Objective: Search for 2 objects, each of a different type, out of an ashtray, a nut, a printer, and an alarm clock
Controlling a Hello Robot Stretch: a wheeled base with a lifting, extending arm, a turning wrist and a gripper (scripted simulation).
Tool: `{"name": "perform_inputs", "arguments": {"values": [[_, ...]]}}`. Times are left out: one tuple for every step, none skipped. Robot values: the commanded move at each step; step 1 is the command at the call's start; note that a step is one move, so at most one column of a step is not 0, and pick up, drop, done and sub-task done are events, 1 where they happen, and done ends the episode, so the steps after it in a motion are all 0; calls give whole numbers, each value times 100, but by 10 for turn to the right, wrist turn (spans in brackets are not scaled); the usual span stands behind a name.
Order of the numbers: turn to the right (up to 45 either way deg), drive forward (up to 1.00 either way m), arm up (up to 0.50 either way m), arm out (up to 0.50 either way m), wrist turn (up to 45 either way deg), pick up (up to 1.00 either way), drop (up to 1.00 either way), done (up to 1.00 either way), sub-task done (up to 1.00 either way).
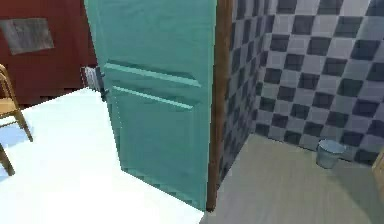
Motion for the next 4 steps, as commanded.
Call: {"name": "perform_inputs", "arguments": {"values": [[-450, 0, 0, 0, 0, 0, 0, 0, 0], [-90, 0, 0, 0, 0, 0, 0, 0, 0], [0, 100, 0, 0, 0, 0, 0, 0, 0], [0, 55, 0, 0, 0, 0, 0, 0, 0]]}}
